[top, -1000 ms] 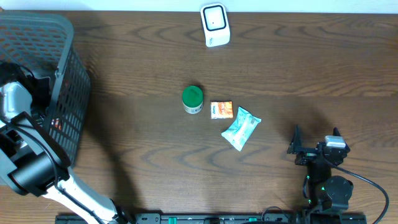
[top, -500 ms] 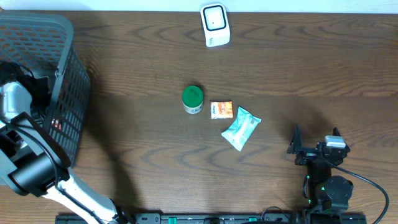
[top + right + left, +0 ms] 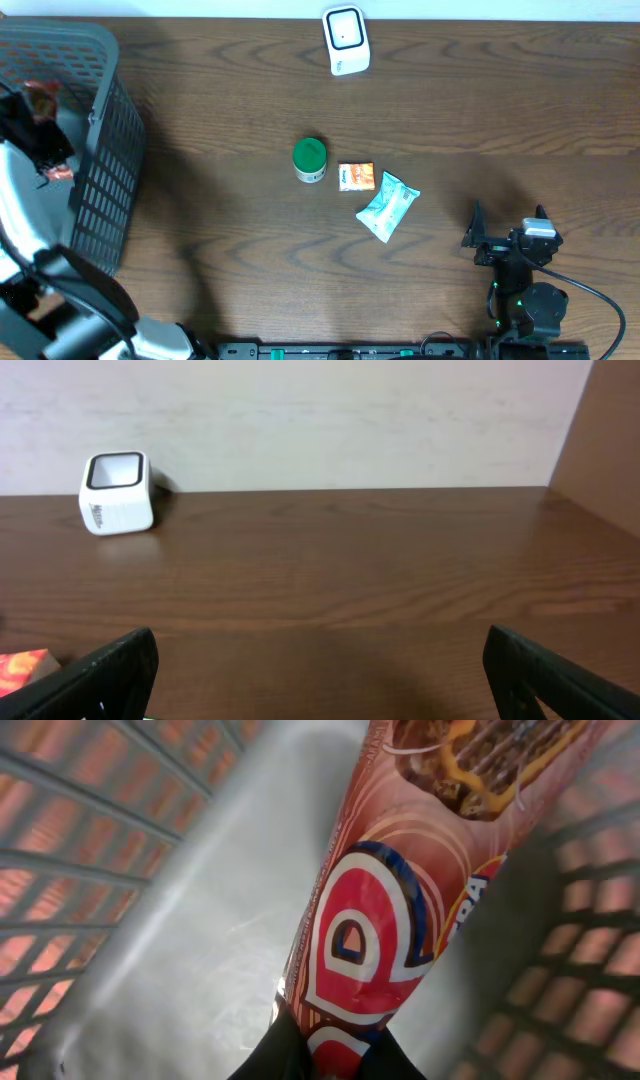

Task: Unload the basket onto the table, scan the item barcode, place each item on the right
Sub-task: 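Reach the left gripper into the basket and grasp the chocolate bar, then lift the chocolate bar and carry it past the scanner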

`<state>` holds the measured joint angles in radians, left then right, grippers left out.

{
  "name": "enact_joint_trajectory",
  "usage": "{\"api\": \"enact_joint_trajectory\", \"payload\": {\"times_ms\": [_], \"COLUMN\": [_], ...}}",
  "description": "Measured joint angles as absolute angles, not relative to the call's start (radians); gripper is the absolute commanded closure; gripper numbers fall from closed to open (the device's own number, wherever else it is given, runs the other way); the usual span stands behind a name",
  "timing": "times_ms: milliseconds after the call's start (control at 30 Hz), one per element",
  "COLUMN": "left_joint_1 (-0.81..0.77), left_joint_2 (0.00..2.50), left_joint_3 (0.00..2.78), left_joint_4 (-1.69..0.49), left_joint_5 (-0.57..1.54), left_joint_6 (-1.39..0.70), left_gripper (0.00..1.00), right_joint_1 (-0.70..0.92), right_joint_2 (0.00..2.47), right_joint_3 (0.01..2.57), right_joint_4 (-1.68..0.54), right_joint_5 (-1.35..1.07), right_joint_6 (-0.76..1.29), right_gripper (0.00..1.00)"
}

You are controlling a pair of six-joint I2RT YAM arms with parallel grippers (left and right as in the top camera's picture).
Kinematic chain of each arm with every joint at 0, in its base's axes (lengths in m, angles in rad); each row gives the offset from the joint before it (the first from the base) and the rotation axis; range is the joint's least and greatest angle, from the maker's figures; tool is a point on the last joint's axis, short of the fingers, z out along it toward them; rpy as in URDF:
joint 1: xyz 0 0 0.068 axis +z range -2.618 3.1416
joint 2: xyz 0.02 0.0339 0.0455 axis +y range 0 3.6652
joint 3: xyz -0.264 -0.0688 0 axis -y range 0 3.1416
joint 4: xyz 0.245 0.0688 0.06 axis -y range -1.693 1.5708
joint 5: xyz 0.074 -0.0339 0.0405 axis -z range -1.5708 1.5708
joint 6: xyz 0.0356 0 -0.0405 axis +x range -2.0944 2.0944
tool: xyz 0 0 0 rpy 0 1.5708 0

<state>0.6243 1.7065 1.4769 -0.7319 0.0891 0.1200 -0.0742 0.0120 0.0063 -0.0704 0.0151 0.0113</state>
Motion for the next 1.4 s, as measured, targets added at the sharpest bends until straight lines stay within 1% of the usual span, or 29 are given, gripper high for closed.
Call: {"api": "enact_joint_trajectory", "payload": {"times_ms": [267,500,633,833,1133,1300,1400], "left_joint_1": [0.624,0.617,0.562,0.368,-0.028,-0.207,-0.272], "left_joint_2": [1.522,1.351,1.314,1.320,1.332,1.405,1.477], "left_joint_3": [1.477,1.477,1.477,1.477,1.477,1.477,1.477], "left_joint_4": [-0.731,-0.735,-0.746,-0.759,-0.754,-0.712,-0.667], "left_joint_5": [0.141,0.329,0.437,0.553,0.644,0.724,0.801], "left_joint_6": [-0.034,-0.076,-0.080,-0.095,-0.127,-0.131,-0.132], "left_gripper": [0.93,0.93,0.93,0.93,0.93,0.92,0.92], "right_joint_1": [-0.074,-0.074,-0.074,-0.074,-0.074,-0.074,-0.074], "right_joint_2": [0.012,0.012,0.012,0.012,0.012,0.012,0.012], "right_joint_3": [0.006,0.006,0.006,0.006,0.006,0.006,0.006], "right_joint_4": [-0.071,-0.070,-0.070,-0.071,-0.070,-0.070,-0.070], "right_joint_5": [0.015,0.015,0.015,0.015,0.015,0.015,0.015], "right_joint_6": [0.011,0.011,0.011,0.011,0.011,0.011,0.012], "right_gripper": [0.01,0.01,0.01,0.01,0.01,0.01,0.01]}}
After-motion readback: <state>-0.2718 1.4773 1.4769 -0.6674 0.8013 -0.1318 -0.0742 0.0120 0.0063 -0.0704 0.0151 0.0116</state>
